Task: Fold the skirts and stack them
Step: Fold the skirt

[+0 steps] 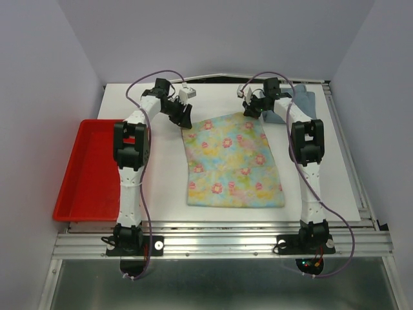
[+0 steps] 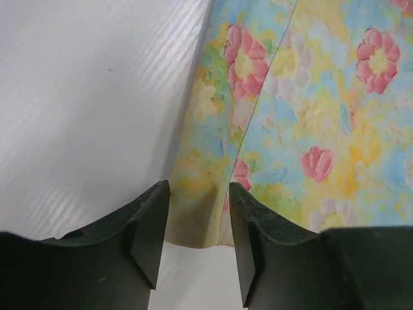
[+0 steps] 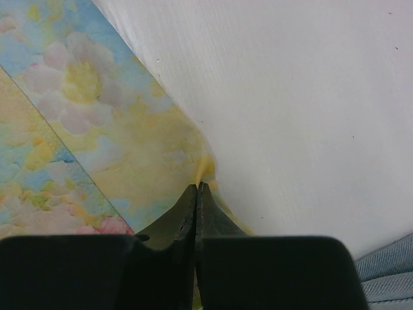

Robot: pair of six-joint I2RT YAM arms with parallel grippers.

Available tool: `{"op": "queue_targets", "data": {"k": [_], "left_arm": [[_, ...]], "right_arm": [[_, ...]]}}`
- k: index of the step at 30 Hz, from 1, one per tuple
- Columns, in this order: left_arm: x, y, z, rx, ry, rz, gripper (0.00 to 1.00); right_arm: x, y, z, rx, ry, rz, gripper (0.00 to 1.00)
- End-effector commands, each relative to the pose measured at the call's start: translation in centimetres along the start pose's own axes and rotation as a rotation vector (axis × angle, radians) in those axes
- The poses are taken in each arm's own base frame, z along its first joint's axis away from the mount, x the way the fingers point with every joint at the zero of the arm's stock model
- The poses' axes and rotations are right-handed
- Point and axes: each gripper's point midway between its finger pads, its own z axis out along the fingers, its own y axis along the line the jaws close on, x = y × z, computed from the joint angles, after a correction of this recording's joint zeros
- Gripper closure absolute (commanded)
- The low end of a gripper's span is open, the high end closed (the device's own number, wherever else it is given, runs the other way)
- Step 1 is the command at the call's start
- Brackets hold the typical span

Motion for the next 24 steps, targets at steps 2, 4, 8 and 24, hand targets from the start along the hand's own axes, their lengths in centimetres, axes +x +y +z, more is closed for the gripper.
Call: {"op": "queue_targets", "data": {"k": [2, 4, 8, 24], "left_arm": [[-0.7, -0.2, -0.4, 0.028, -0.015, 0.020, 0.51], [-0.6, 0.3, -0.2, 0.013, -0.013, 0.019, 0.54], [-1.2, 1.5, -0.1, -0.043, -0.030, 0.019, 0.69], [-6.2, 1.2, -6.9, -0.259, -0.153, 0.139, 1.00]], "right_arm": [[-2.6, -2.0, -1.8, 0.073, -0.014, -0.041, 0.99], [-2.7, -2.1, -1.8, 0.079, -0.017, -0.043, 0.99], [-2.8, -2.7, -1.7, 0.100, -0.021, -0.033, 0.99], [-12.4, -6.9, -8.3, 0.290, -0.176, -0.078, 0.99]]}}
